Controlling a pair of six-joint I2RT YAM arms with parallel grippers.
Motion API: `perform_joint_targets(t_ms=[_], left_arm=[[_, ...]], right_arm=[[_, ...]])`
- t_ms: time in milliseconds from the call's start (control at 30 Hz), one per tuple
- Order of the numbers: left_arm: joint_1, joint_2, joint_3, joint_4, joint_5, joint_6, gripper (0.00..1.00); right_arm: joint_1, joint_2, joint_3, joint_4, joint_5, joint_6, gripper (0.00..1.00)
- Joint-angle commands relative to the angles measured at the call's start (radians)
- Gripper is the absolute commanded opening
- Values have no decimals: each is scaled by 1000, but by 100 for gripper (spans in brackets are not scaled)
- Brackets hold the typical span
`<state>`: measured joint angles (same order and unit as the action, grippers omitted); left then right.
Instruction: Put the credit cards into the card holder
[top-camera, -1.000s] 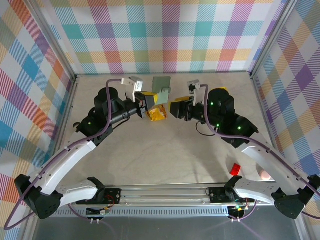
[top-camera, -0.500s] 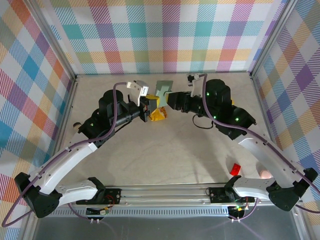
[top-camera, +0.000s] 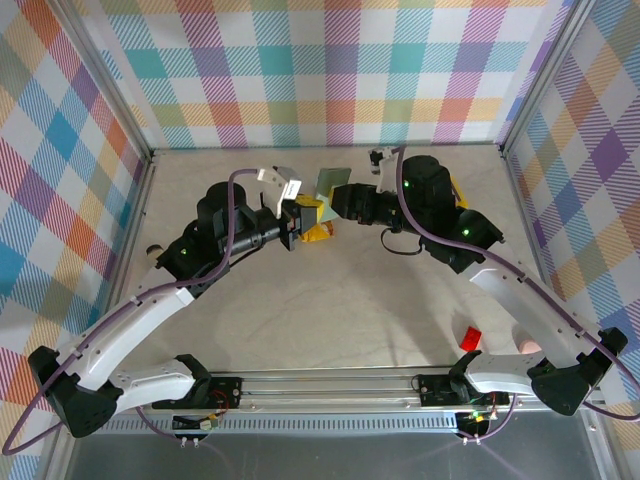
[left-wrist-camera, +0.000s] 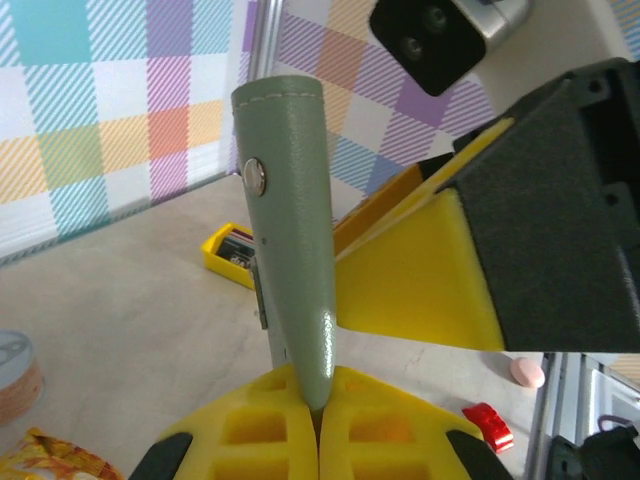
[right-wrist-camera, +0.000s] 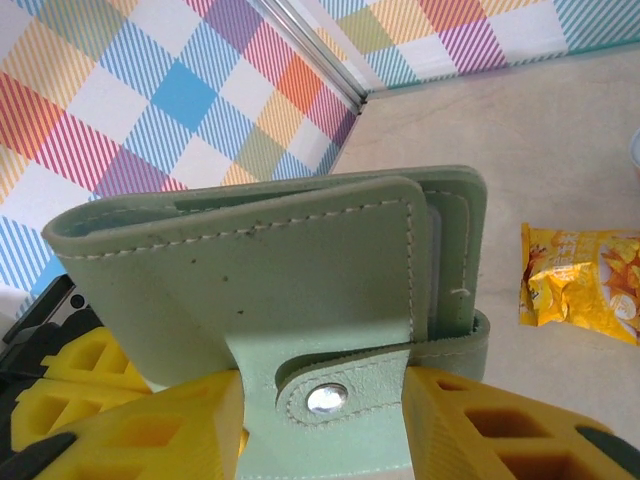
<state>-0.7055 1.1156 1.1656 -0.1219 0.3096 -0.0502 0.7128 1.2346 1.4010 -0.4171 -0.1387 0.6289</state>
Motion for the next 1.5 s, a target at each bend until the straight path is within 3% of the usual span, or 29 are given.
perform_joint_targets(t_ms=[0, 233, 600, 967, 1267, 1367, 1467], left_arm=[[-9, -22, -6, 41, 110, 28, 0], [-9, -51, -42, 79, 98, 0, 0], [-9, -83, -62, 72, 33, -23, 0], [-9, -130, -75, 23, -77, -30, 0], [-9, -132, -80, 21, -69, -25, 0], [-9, -132, -80, 19, -59, -22, 0], [-8, -132, -83, 21, -42, -20, 0]], right_arm=[[-6, 8, 16, 24, -19, 24, 46], [-6, -22, -51, 52, -8, 39, 37], [-9, -13, -43, -4, 7, 20, 0], [-42, -36, -53, -62, 9, -8, 0], [-107, -72, -113, -60, -2, -19, 1], [-118, -88, -137, -22, -41, -36, 26], [-124, -103, -154, 7, -90, -61, 41]])
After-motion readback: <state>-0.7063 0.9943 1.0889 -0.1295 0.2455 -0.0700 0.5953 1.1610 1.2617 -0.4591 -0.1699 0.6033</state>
